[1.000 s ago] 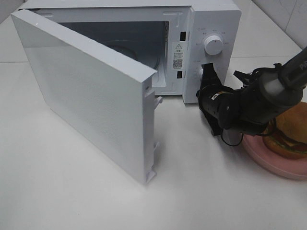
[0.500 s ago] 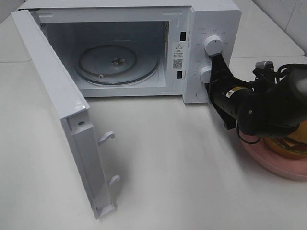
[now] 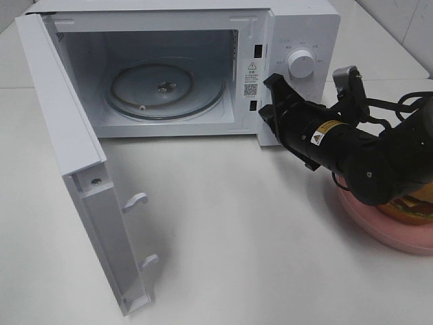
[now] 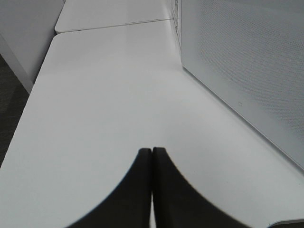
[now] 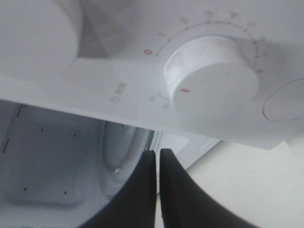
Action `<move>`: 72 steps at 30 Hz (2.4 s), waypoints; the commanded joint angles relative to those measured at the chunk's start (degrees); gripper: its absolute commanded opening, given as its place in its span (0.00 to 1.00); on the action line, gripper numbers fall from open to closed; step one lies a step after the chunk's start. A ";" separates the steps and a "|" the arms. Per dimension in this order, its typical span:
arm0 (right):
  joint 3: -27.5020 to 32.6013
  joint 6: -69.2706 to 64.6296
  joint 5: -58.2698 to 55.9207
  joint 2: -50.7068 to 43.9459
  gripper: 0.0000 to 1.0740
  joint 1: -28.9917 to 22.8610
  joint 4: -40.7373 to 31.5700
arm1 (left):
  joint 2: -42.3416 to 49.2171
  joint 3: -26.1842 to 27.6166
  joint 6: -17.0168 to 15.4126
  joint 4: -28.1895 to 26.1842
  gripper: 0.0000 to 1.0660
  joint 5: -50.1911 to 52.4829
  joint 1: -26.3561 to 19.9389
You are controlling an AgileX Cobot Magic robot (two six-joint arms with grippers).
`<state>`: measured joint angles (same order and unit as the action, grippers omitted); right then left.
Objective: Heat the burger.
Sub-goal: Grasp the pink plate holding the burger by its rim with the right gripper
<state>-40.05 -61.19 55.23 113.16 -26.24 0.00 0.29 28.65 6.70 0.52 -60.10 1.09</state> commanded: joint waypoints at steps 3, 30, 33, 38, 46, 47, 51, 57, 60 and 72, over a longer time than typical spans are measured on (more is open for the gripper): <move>-0.23 12.03 1.83 -0.69 0.03 0.34 6.93 | 1.15 -0.23 0.00 -0.52 0.00 0.86 0.11; -0.63 54.26 -17.93 -5.39 0.09 0.40 20.40 | 1.15 -0.23 0.00 -0.52 0.00 0.86 0.11; -1.89 54.26 -26.41 -7.33 0.09 0.40 20.40 | 1.15 -0.23 0.00 -0.52 0.00 0.86 0.11; -3.84 53.69 -39.08 -11.00 0.10 0.23 20.40 | 1.15 -0.23 0.00 -0.52 0.00 0.86 0.11; -7.91 53.69 -62.57 -18.11 0.11 0.23 19.02 | 1.15 -0.23 0.00 -0.52 0.00 0.86 0.11; -7.91 53.69 -62.57 -18.11 0.11 0.23 19.02 | 1.15 -0.23 0.00 -0.52 0.00 0.86 0.11; -10.60 53.69 -73.63 -19.82 0.14 0.23 12.61 | 1.15 -0.23 0.00 -0.52 0.00 0.86 0.11; -11.92 55.63 -82.79 -20.80 0.28 0.23 1.20 | 1.15 -0.23 0.00 -0.52 0.00 0.86 0.11; -12.26 57.35 -87.09 -20.80 0.36 0.23 -1.66 | 1.15 -0.23 0.00 -0.52 0.00 0.86 0.11; -12.32 57.93 -91.90 -20.80 0.73 0.40 0.34 | 1.15 -0.23 0.00 -0.52 0.00 0.86 0.11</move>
<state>-52.08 -3.90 -35.98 92.70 -26.13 -1.15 0.29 28.65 6.70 0.52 -60.10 1.09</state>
